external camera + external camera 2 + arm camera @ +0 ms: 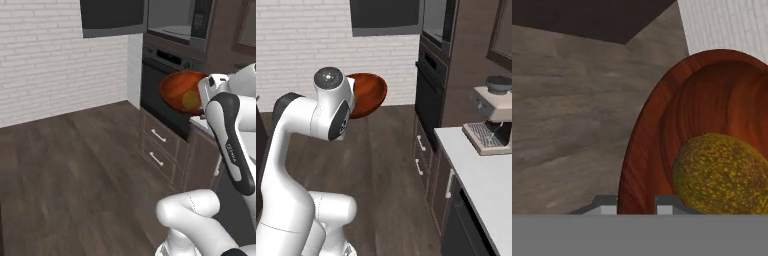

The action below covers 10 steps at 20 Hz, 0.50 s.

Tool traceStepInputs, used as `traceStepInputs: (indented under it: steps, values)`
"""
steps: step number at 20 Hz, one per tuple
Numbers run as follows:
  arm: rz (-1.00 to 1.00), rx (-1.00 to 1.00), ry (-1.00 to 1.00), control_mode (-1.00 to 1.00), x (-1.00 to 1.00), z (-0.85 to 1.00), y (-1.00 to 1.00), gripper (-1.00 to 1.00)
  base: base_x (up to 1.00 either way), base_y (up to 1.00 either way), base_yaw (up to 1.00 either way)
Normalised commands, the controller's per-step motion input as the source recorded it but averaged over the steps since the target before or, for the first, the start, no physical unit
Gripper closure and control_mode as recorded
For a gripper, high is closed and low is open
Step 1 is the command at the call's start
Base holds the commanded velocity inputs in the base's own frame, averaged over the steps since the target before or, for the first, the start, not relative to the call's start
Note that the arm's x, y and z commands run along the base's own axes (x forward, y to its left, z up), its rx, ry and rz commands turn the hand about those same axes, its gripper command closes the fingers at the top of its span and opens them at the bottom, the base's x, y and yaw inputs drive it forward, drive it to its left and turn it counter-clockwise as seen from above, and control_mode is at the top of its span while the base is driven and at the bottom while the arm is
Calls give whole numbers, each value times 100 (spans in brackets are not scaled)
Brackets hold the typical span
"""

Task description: Pick the avocado from the sink and place it in the bowl. Then pick the bowl and place it in the microwave. Then close the microwave door and press the start button.

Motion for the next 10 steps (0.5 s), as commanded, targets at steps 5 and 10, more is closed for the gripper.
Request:
traceStepInputs:
  steps: [5, 10]
  values:
    - [0, 0, 0, 100, 0, 0, 0, 100, 100, -2, 1]
    - [0, 0, 0, 100, 0, 0, 0, 100, 100, -17, -2]
